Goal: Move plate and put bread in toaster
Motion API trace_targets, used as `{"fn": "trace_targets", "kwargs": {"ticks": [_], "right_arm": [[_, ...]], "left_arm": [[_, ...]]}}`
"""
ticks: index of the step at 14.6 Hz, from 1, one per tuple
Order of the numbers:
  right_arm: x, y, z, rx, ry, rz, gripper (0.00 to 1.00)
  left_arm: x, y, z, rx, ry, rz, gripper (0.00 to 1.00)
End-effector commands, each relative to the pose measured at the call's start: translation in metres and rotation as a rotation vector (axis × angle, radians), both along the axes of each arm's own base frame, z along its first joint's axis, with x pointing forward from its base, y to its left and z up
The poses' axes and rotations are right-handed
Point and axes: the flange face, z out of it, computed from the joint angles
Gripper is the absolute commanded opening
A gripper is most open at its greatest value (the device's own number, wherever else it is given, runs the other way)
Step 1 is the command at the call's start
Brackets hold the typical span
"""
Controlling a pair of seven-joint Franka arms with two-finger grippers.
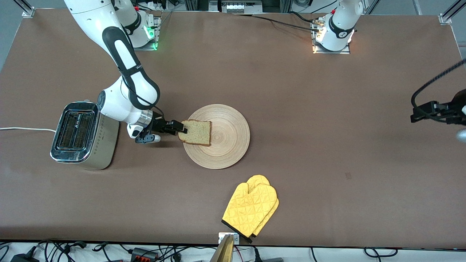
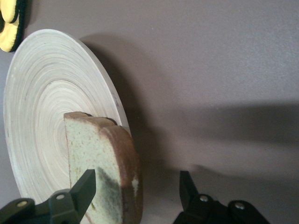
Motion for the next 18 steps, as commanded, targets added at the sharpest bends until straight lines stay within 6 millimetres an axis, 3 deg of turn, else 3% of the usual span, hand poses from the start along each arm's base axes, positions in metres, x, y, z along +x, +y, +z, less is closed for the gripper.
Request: {"fn": "trace_targets", "kwargs": {"ticks": [1,5,8,10,14,18], "right_arm": [[0.005,0.010,0.002,0.014,-0.007,-0.019,0.75],[0.008,0.018,0.008,0.022,0.000,-0.035,0.64],[0.008,0.018,0.008,0.022,0.000,-0.035,0.50],[0.007,0.019,0.008,0.022,0.000,-0.033,0.41],[0.007,0.019,0.008,0.023,-0.002,-0.033,0.31],[0.009,0.020,0.011,0.025,-0.007,-0.031,0.22]], "left_arm": [[-0.020,-0.016,-0.013,0.003,0.044,0.005,1.00],[-0.020,-0.015,-0.011,0.009,0.016,0.014,1.00],[-0.024,-0.009,-0.016,-0.019,0.007,0.056,1.00],[-0.039,-0.013,-0.019,-0.011,-0.050,0.065,1.00],[-0.091,-0.027,-0.026,-0.006,-0.140,0.040,1.00],[-0.093,-0.030,-0.027,-0.006,-0.155,0.034,1.00]]}}
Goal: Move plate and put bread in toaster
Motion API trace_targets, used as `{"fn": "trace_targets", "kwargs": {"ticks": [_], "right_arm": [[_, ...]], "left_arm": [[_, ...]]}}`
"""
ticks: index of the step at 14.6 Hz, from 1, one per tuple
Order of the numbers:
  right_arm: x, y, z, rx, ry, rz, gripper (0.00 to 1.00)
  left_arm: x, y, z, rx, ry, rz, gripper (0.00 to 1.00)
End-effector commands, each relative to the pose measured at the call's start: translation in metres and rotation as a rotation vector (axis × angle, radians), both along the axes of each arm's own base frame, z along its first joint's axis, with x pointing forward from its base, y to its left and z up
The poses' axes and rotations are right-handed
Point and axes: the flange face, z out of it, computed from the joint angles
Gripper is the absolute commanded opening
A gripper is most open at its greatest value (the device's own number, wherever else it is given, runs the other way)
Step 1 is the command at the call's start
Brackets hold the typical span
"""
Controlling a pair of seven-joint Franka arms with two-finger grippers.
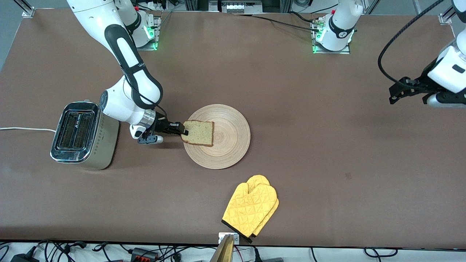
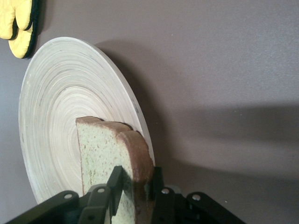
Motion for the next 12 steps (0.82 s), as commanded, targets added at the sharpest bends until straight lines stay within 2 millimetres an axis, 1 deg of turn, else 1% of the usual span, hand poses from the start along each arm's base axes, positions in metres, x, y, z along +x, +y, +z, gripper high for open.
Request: {"fn": "trace_targets", "kwargs": {"ticks": [1,2,5,6,8,9,12], "right_arm": [[0.005,0.005,0.003,0.013,-0.008,-0.016,0.17],[0.005,0.006,0.003,0.013,-0.010,-0.015,0.14],[0.006,0.005,0.003,0.014,-0.009,-0.015,0.15],[0.006,0.003,0.002,0.012,-0.008,-0.016,0.15],[0.007,0.002,0.002,0.009,-0.010,-0.012,0.14],[0.007,0.001,0.002,0.008,-0.010,-0.012,0.14],[0.007,-0.003,0.000,0.005,-0.012,-0.009,0.14]], "left_arm": [[-0.008,-0.002,-0.004,-0.014,-0.014,-0.009,1.00],[-0.008,-0.002,-0.003,-0.014,-0.015,-0.009,1.00],[-0.004,-0.002,-0.003,-0.014,-0.008,-0.008,1.00],[0.001,-0.004,0.006,-0.014,-0.015,-0.009,1.00],[0.016,0.003,0.005,-0.015,-0.012,0.002,1.00],[0.019,0.005,0.000,-0.015,-0.003,0.005,1.00],[0.018,-0.004,0.003,-0.014,-0.003,-0.010,1.00]]}}
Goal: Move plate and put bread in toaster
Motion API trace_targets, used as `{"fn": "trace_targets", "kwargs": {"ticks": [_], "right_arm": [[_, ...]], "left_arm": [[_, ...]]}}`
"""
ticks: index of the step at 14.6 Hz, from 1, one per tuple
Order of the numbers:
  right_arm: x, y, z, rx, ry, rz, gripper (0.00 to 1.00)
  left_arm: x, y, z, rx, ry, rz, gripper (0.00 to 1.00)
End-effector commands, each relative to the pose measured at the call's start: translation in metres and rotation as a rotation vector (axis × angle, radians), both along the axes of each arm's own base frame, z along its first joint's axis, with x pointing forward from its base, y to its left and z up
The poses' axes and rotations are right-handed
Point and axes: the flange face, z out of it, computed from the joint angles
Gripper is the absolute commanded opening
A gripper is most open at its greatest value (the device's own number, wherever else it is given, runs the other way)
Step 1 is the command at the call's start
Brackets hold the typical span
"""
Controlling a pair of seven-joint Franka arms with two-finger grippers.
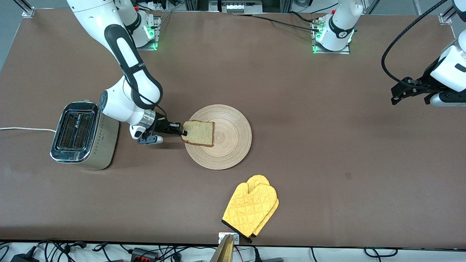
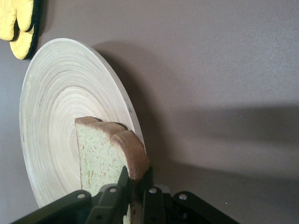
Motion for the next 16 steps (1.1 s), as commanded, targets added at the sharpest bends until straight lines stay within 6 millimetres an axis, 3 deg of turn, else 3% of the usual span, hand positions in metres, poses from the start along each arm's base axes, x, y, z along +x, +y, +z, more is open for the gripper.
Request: {"fn": "trace_targets", "kwargs": {"ticks": [1,5,13,16], "right_arm": [[0.006,-0.003,-0.002,0.002,-0.010,-0.005,0.10],[0.006,-0.008,-0.007,-0.004,-0.014,0.008,0.00],[0.007,-0.017,-0.009,0.007,-0.004,0.017,0.00],[0.008,-0.022,-0.015,0.007,0.003,0.015,0.05]], "left_arm": [[0.005,-0.007,0.006,-0.015,0.004,-0.017,1.00],[0.006,-0.005,0.006,-0.015,0.004,-0.014,1.00],[0.005,-0.003,0.005,-0.016,0.011,-0.011,1.00],[0.004,-0.004,0.005,-0.016,0.020,-0.011,1.00]]}}
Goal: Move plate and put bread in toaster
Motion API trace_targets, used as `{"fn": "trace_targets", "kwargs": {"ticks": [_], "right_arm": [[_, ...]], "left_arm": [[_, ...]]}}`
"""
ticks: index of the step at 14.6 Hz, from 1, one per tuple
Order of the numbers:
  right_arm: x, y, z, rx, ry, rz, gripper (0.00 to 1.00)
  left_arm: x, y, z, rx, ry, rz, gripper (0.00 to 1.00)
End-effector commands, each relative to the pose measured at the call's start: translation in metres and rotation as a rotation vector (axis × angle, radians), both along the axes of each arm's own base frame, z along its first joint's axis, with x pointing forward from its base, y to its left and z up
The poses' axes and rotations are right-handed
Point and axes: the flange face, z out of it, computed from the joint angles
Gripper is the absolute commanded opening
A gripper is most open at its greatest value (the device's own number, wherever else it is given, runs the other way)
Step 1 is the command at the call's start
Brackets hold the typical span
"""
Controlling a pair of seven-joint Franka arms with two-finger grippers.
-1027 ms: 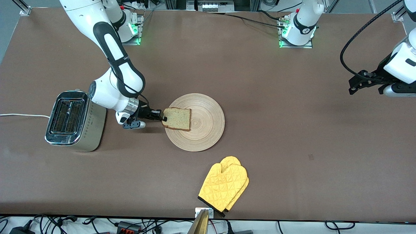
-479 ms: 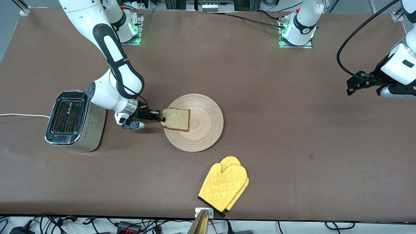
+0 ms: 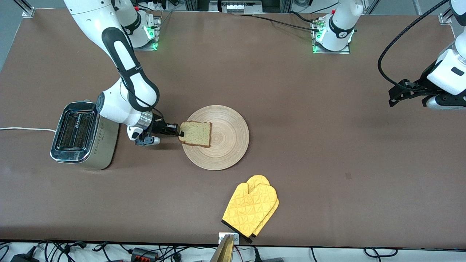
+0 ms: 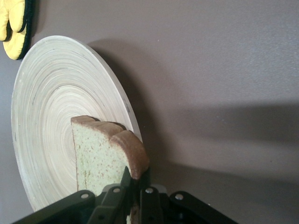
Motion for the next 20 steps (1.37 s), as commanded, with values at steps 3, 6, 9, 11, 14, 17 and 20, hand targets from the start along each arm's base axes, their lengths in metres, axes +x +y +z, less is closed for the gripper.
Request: {"fn": "trace_targets", "kwargs": {"ticks": [3,6,9,11,14,17,20], "right_arm": [[0.0051,-0.0072,-0.0079,0.008,0.000,0.007,0.13],[0.0051,-0.0072,-0.0079,0.008,0.000,0.007,0.25],[0.0048,-0.0064,-0.0079,0.008,0.001,0.007,0.30],[0.0056,-0.0069,-0.0074,0.008,0.000,0.008,0.30],[0.0058,-0.0067,-0.0065,0.003,-0.002,0.015,0.26],[0.0061,-0.0075,-0.0064,-0.002,-0.004,0.023,0.21],[0.0065,-0.0086,-0.0048,0.002,0.004,0.036,0.22]], "left_arm": [[0.0017,-0.0010,0.0045,-0.016,0.016,-0.006,1.00],[0.0016,-0.0001,0.0044,-0.015,0.017,-0.004,1.00],[0.0016,0.0016,0.0044,-0.015,0.017,-0.001,1.00],[0.0015,0.0017,0.0043,-0.015,0.019,-0.001,1.00],[0.0015,0.0025,0.0043,-0.015,0.019,0.000,1.00],[0.0015,0.0025,0.0043,-0.015,0.019,0.000,1.00],[0.0015,0.0025,0.0043,-0.015,0.019,0.000,1.00]]}}
